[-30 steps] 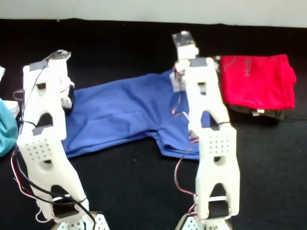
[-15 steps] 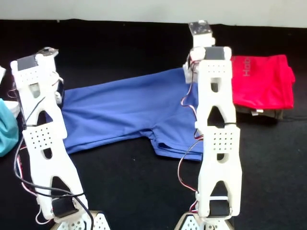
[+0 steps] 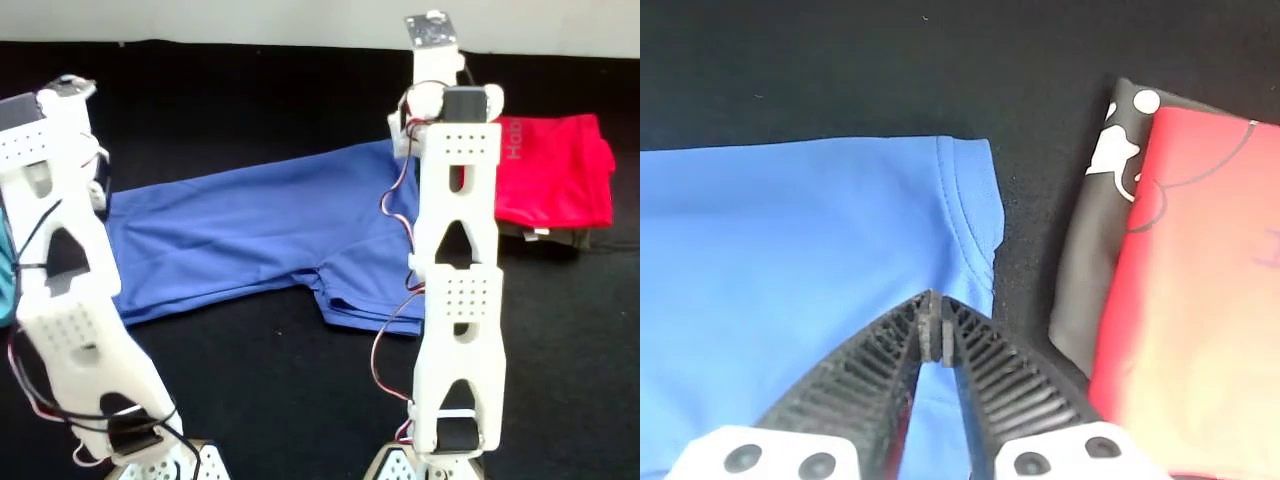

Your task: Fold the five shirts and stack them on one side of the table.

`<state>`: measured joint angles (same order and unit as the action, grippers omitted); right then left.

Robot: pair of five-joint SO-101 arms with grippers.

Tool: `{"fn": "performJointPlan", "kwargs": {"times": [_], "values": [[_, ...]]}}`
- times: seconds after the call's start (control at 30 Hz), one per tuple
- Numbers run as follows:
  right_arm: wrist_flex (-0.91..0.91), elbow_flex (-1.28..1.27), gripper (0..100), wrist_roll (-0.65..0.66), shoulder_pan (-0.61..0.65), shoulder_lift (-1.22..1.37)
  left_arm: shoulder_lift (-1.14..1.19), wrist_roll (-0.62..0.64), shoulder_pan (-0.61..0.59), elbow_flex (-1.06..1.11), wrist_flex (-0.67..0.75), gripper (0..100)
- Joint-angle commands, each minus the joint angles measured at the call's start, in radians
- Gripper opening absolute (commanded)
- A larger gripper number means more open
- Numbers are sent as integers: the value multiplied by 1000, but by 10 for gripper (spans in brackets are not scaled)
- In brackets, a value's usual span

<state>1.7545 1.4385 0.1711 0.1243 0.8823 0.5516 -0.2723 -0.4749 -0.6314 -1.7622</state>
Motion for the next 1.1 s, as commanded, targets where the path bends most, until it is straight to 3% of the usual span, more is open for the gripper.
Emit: {"fn": "performJointPlan", "kwargs": {"times": [0.0, 0.23, 0.47, 0.67, 0.87, 1.07], "values": [[15, -193, 5, -8, 58, -254, -251, 0, 58, 378, 72, 10], [10, -835, 5, -3, 165, -700, -526, -64, 51, 1036, 583, 10], [-177, -1402, 5, 0, 199, -906, -576, -69, -79, 1334, 1037, 10], [-453, -1751, 5, 0, 209, -954, -588, -69, -113, 1391, 1028, 10], [-691, -1933, 5, 21, 231, -952, -588, -69, -160, 1408, 985, 13], [-774, -2034, 5, 129, 295, -952, -588, -68, -160, 1417, 997, 12]]}}
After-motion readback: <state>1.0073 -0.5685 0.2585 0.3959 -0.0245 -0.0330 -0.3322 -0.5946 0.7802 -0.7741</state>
